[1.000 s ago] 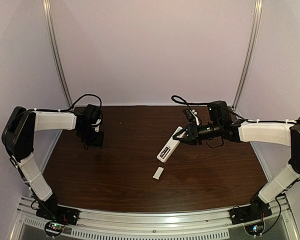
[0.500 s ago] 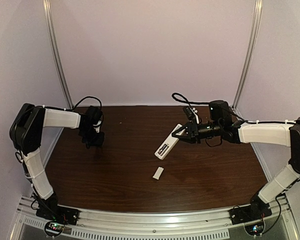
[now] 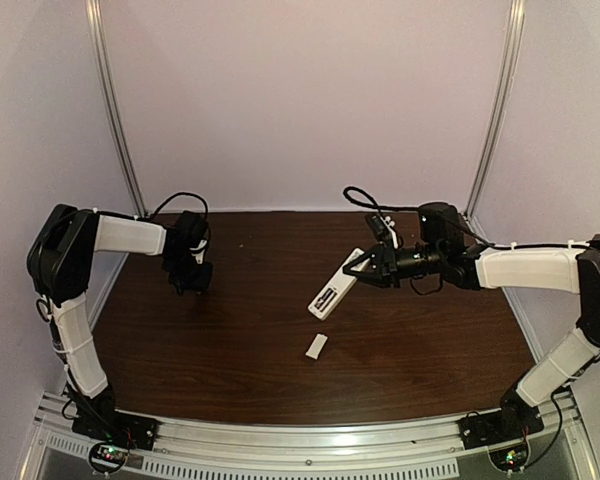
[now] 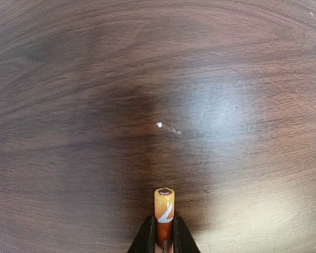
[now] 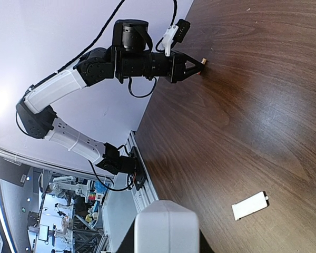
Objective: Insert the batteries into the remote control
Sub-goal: Pick up the battery from the center of the board.
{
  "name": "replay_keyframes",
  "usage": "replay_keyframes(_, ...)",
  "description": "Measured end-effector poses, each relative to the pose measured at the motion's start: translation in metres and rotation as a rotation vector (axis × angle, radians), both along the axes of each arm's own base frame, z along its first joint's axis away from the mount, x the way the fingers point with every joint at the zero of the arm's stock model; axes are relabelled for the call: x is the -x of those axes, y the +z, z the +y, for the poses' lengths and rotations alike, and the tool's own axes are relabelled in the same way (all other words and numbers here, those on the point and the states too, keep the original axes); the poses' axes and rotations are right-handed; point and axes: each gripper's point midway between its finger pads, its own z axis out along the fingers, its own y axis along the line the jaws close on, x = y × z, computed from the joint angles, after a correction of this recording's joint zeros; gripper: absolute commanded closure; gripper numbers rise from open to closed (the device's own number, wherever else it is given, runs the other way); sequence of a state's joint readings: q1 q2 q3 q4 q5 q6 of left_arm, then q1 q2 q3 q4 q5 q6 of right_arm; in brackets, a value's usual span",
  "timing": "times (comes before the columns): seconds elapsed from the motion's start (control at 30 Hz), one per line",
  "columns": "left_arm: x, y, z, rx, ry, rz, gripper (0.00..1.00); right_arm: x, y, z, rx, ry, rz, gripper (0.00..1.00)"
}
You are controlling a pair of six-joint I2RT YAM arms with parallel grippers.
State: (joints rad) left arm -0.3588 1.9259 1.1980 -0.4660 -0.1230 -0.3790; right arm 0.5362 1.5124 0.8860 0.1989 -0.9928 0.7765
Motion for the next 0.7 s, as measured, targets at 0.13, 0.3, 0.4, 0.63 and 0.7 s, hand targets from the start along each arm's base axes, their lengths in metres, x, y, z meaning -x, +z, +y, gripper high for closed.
replay_keyframes(0.13, 0.0, -0.001, -0.001, 0.002, -0.004, 0.002, 0.93, 0.002, -0.006, 0.0, -0.016, -0.003, 0.015, 1.0)
replay_keyframes(0.3, 0.004, 0.001, -0.007, 0.014, -0.032, 0.004, 1.0, 0.003, -0.014, -0.001, -0.019, -0.01, 0.038, 1.0)
replay_keyframes(0.4, 0.017, 0.014, -0.025, 0.02, -0.114, 0.003, 1.0, 0.004, -0.014, -0.001, -0.027, -0.015, 0.036, 1.0)
replay_keyframes(0.63, 0.064, 0.119, -0.102, 0.195, -0.441, -0.149, 1.0, 0.007, -0.027, 0.004, -0.055, -0.03, 0.072, 1.0)
replay_keyframes(0.7, 0.081, 0.144, -0.113, 0.238, -0.511, -0.182, 1.0, 0.008, -0.035, 0.007, -0.061, -0.038, 0.097, 1.0)
